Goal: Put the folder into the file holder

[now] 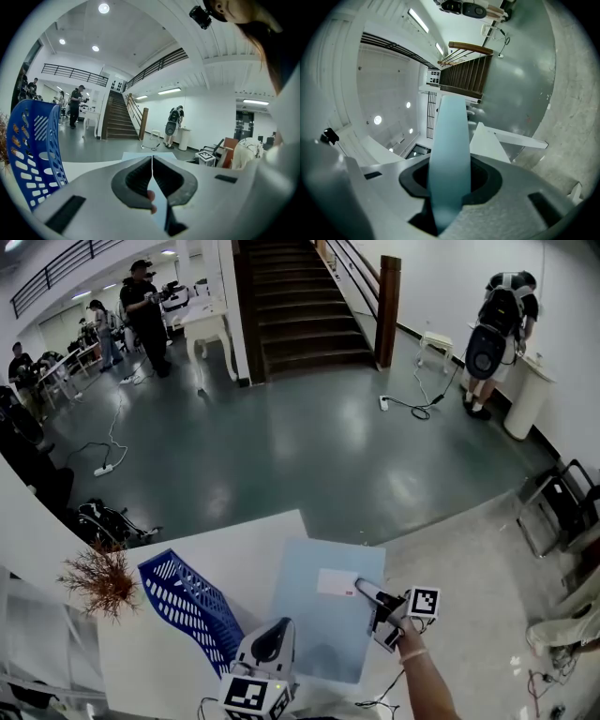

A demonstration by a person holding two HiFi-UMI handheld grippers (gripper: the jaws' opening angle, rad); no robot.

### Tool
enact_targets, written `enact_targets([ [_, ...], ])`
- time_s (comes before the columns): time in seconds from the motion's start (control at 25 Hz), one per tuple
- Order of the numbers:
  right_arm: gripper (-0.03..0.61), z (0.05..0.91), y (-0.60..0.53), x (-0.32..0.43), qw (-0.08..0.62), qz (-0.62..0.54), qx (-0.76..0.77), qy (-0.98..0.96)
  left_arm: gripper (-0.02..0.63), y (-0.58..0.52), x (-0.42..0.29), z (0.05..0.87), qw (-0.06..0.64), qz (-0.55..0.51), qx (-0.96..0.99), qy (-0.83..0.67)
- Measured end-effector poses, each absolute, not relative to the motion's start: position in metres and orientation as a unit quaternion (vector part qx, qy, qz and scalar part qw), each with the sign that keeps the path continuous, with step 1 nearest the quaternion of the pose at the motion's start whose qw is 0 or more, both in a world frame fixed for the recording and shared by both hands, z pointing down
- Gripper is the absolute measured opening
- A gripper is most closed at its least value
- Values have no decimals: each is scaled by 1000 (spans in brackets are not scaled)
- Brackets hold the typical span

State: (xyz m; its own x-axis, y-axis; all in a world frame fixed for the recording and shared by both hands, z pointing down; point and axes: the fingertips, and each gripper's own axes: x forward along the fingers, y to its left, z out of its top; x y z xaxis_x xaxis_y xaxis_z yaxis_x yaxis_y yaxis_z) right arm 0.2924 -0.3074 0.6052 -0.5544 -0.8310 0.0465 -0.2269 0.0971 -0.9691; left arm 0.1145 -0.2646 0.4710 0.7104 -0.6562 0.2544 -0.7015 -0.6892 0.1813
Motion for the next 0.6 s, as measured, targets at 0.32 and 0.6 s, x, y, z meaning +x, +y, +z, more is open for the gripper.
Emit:
enact_targets([
  [0.32,130,583,-283,295,292,-520,-407,692,8,-246,101,462,127,80,918,-366],
  [0.6,130,564,-259,295,310,-497,-430,687,8,-228,89,453,120,75,922,-360],
])
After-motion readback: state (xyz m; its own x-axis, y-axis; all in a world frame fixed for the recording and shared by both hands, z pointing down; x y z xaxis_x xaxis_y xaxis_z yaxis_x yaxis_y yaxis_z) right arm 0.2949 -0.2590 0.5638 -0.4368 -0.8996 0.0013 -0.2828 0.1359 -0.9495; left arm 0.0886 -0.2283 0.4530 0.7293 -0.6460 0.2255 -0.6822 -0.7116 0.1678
